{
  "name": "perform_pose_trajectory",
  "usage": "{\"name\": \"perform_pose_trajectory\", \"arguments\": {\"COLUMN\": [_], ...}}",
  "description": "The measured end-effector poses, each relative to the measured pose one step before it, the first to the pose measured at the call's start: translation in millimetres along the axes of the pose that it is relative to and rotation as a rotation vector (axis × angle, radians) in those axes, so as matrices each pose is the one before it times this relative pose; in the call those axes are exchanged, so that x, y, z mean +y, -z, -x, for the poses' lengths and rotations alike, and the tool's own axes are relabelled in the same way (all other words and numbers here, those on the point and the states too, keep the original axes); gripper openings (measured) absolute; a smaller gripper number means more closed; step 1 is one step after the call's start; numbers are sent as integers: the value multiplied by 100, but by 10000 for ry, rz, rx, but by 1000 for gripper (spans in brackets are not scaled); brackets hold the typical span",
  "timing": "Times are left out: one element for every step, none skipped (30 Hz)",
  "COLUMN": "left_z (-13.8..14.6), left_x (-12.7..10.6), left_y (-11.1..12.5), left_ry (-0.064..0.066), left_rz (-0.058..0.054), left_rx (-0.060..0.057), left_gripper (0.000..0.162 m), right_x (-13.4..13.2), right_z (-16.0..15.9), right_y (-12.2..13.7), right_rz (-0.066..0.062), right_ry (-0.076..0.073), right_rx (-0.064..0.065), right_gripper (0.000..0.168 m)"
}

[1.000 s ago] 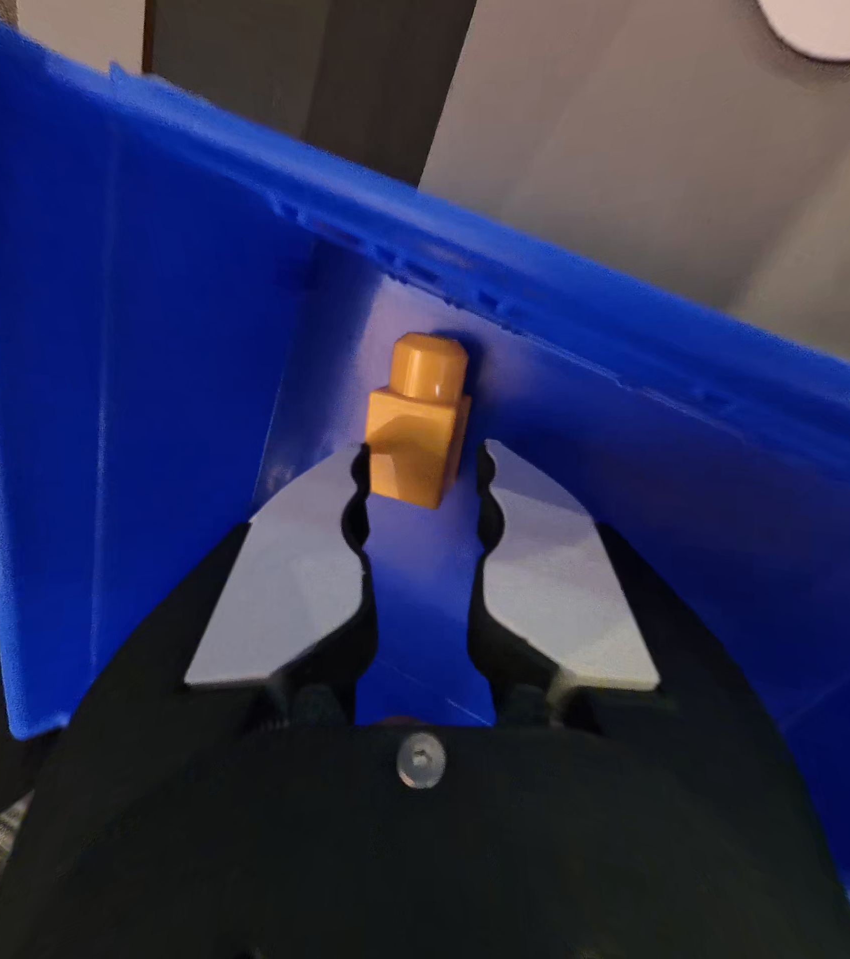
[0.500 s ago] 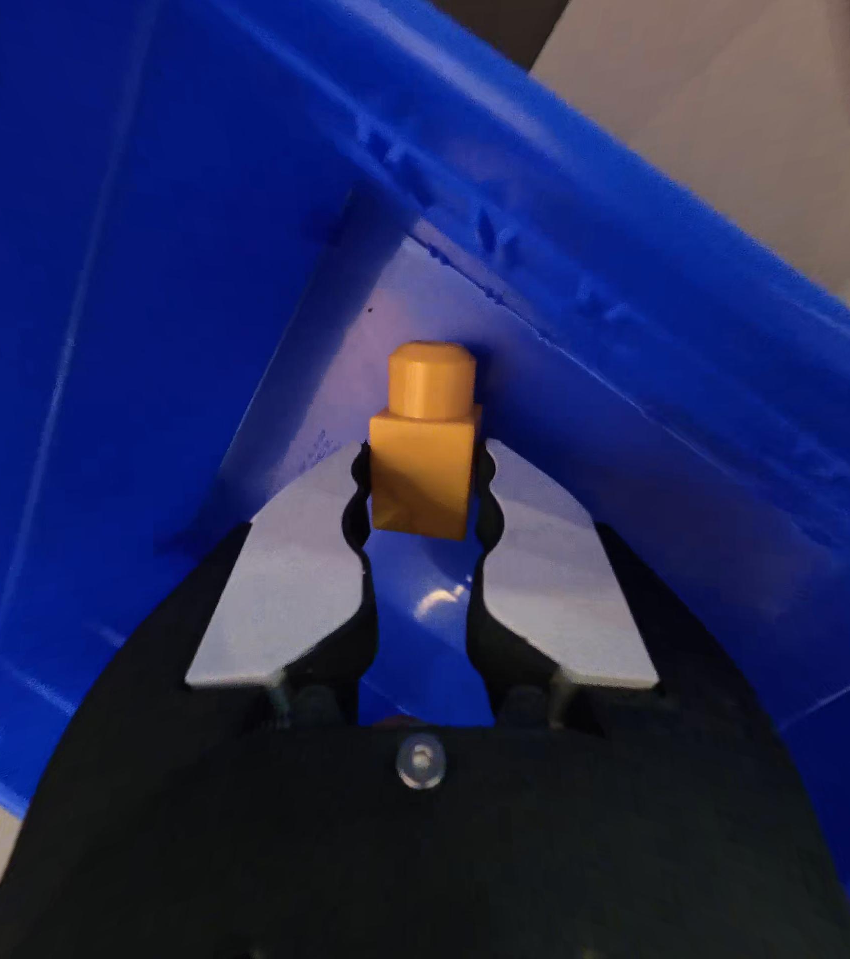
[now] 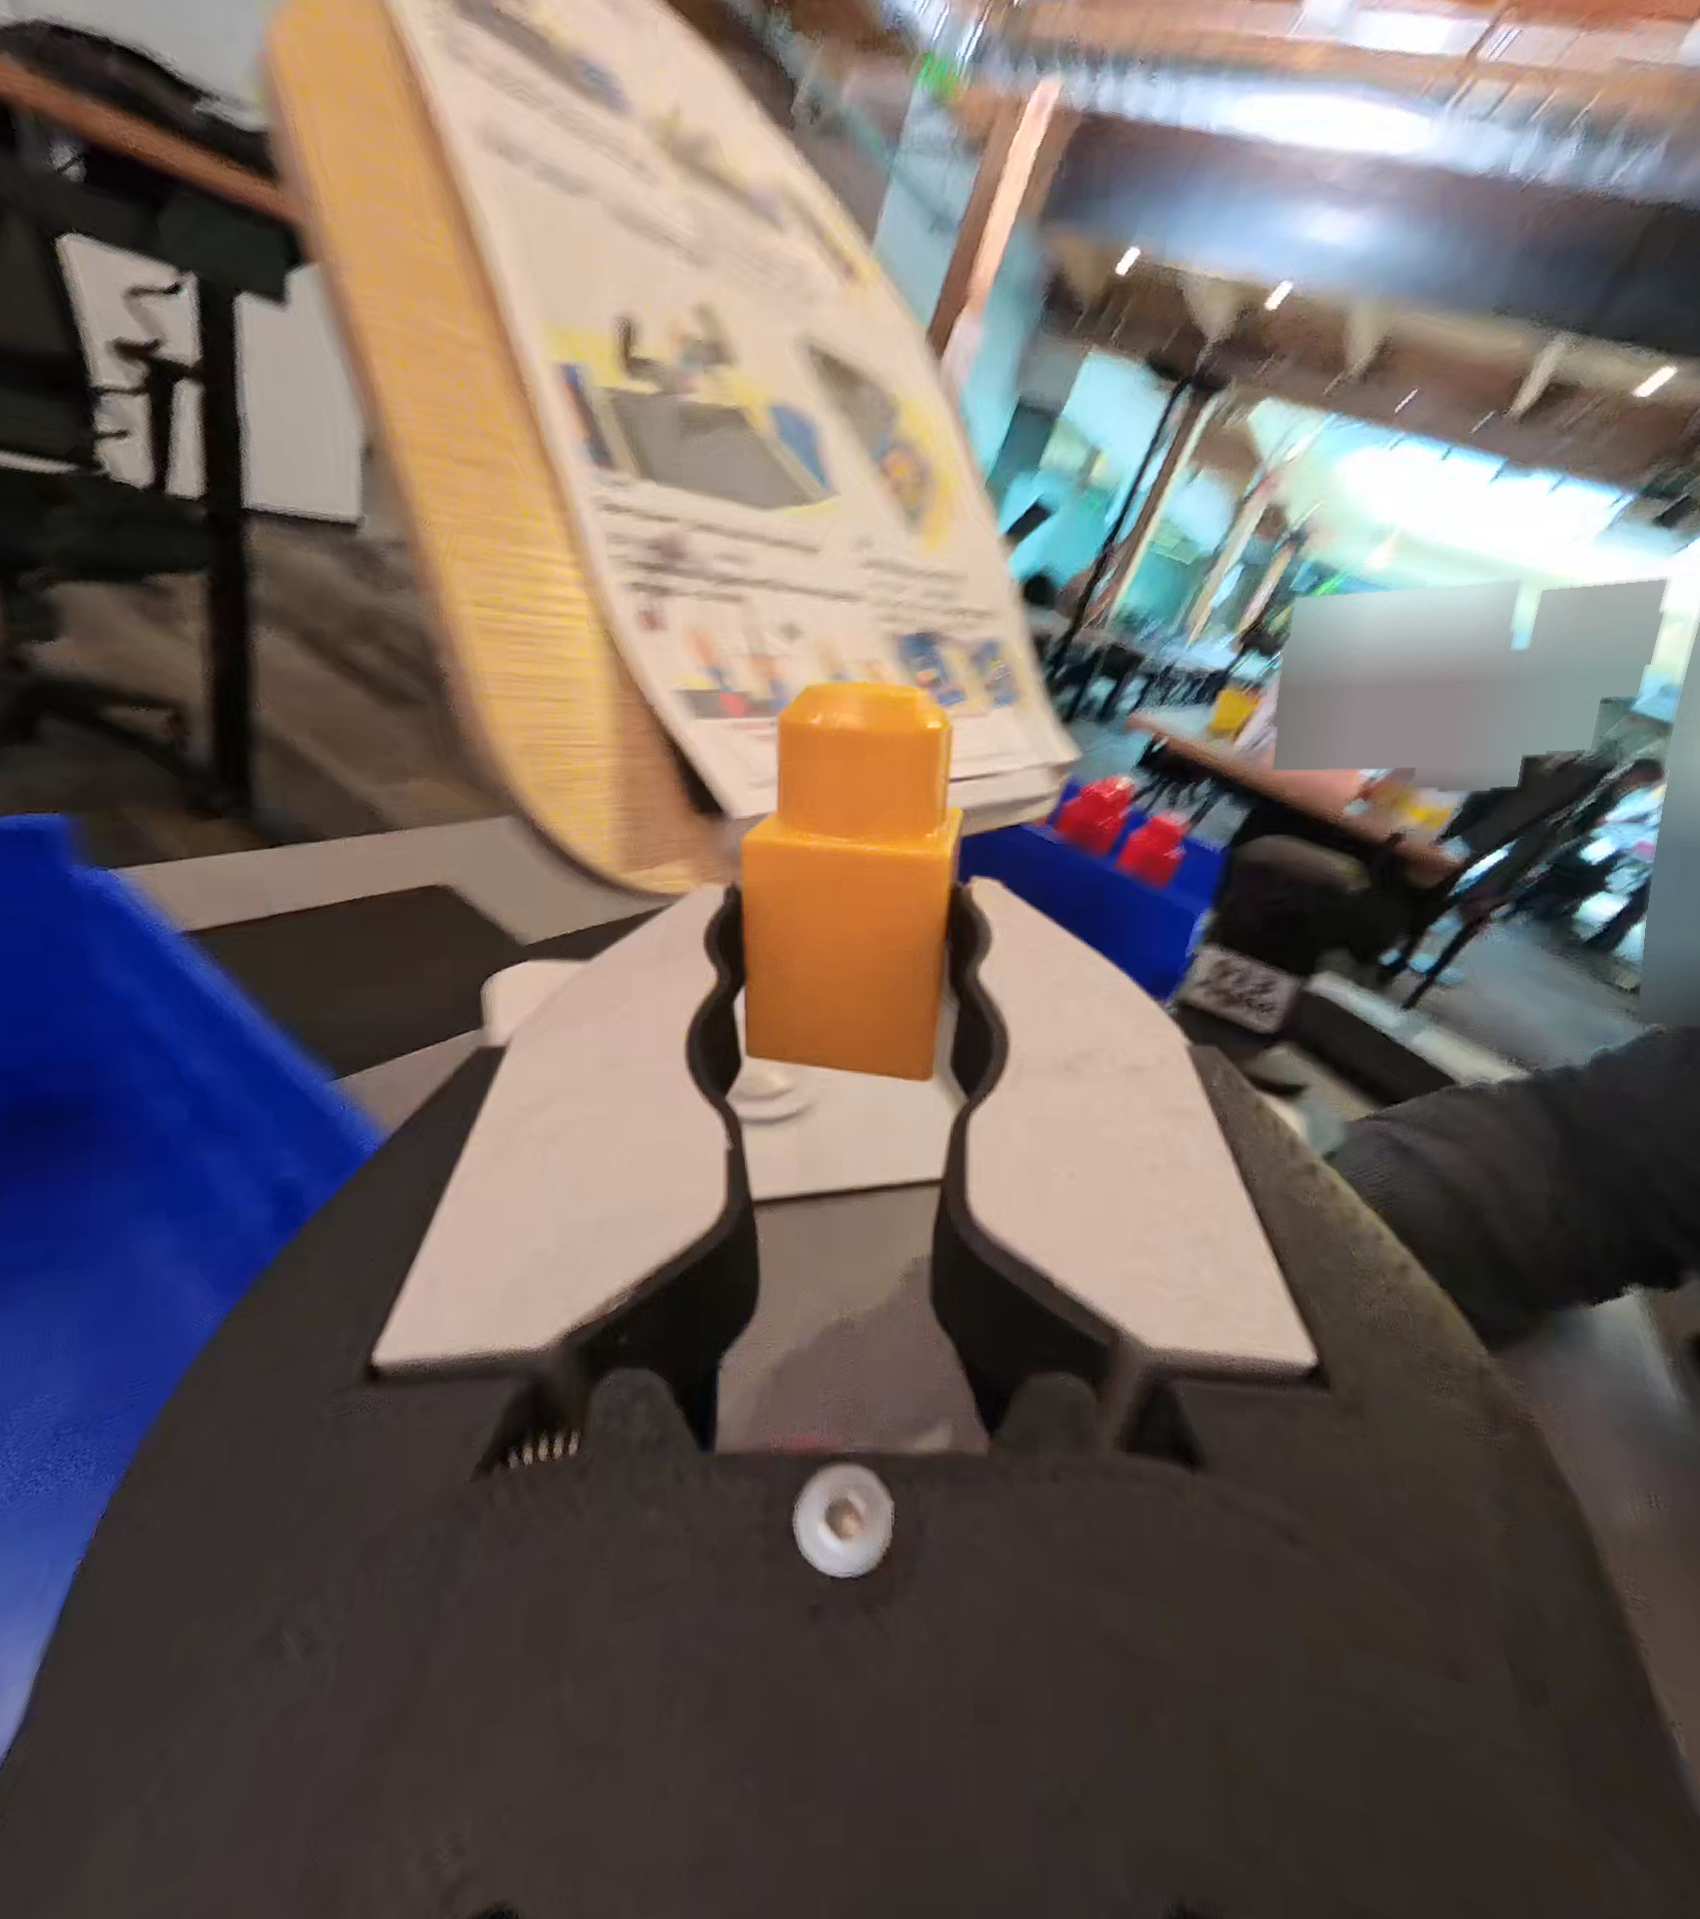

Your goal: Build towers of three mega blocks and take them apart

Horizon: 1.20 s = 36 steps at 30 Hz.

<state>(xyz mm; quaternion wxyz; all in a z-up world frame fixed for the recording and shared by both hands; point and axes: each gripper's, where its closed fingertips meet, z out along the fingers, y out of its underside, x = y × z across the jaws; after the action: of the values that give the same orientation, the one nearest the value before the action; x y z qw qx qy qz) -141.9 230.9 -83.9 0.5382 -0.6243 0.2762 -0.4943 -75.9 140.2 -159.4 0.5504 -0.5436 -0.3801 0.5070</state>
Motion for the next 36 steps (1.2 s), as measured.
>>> {"name": "perform_pose_trajectory", "arguments": {"left_z": [-1232,-1238,-1301,-838,-614,-605,-359,-231,-303,-112,-48,-58,-53,44,35,-3,39,98,65,65,77,77,36,42,53,20,31,32,38,39,0,-25,-32,-51,-31,-1], "left_x": [318,287,375,539,453,426,335,71,87,331,325,204,147,235,337,370,292,227,280,303,274,172,-39,11,23,-5,-7,-5,-9,-26,-23,-13,-17,-35,-39,-25], "left_y": [-439,-463,-551,-620,-584,-521,-385,-240,-198,-179,-145,-81,-72,-70,-84,-91,-54,-34,-51,-60,-90,-71,23,15,16,-15,-35,-34,-13,-29,-51,-63,-88,-109,-99,-69], "left_ry": [124,40,125,83,-72,-41,59,89,117,65,6,30,45,34,43,60,61,61,74,77,85,73,48,53,-6,36,70,58,101,107,36,-13,-2,3,2,11], "left_rz": [-386,-392,-308,-108,-83,-30,-35,-219,-208,-5,28,-43,-95,-52,8,23,-9,-40,5,21,-20,-62,-108,-9,-7,-58,-115,-154,-152,-134,-106,-48,-14,-46,-70,-61], "left_rx": [231,321,480,259,173,282,196,118,191,79,15,34,41,-25,-4,25,-2,-28,14,20,6,4,26,24,-8,6,3,-4,5,9,11,9,10,21,1,-12], "left_gripper": [37,37,37,37,37,37,37,37,37,37,37,37,37,37,37,37,37,37,37,37,37,37,37,37,37,37,37,37,37,37,37,37,37,37,37,37], "right_x": [-156,-146,-129,-122,-111,-131,-82,-45,-35,-35,-45,-69,-81,-88,-88,-78,-47,-23,-56,-84,-38,-26,-52,-25,-4,-15,-46,-55,-37,-10,-22,1,-6,0,-48,-46], "right_z": [-169,-190,-124,-98,-71,-84,-79,-47,-34,2,-13,-54,-82,-62,-58,-60,-34,-16,-48,-61,-58,-44,-48,-21,-40,-19,-34,-35,-29,-15,-12,10,13,22,-1,-10], "right_y": [118,125,120,89,82,91,58,35,19,12,22,42,51,61,53,43,28,18,30,43,31,33,32,10,-2,25,29,34,22,14,9,0,2,-7,22,29], "right_rz": [-121,-115,-110,-98,-93,-109,-65,-36,-24,-32,-38,-58,-64,-70,-74,-57,-40,-18,-44,-63,-29,-20,-41,-16,-3,-15,-32,-35,-26,-10,-10,-8,0,-7,-32,-31], "right_ry": [-192,-175,-156,-155,-137,-110,-75,-43,-14,6,-12,-41,-62,-57,-41,-33,-20,-6,-2,-18,-35,-16,1,0,5,6,6,-2,-2,-4,-2,6,17,20,16,0], "right_rx": [-14,0,-30,-44,-48,-17,4,1,12,4,-1,8,8,3,7,18,2,9,26,25,14,17,25,21,28,20,21,17,16,9,1,-6,-3,-5,8,5], "right_gripper": [34,34,34,34,34,34,34,34,34,34,34,34,34,34,34,34,34,34,34,34,34,34,34,34,34,34,34,34,34,34,34,34,34,34,34,34]}}
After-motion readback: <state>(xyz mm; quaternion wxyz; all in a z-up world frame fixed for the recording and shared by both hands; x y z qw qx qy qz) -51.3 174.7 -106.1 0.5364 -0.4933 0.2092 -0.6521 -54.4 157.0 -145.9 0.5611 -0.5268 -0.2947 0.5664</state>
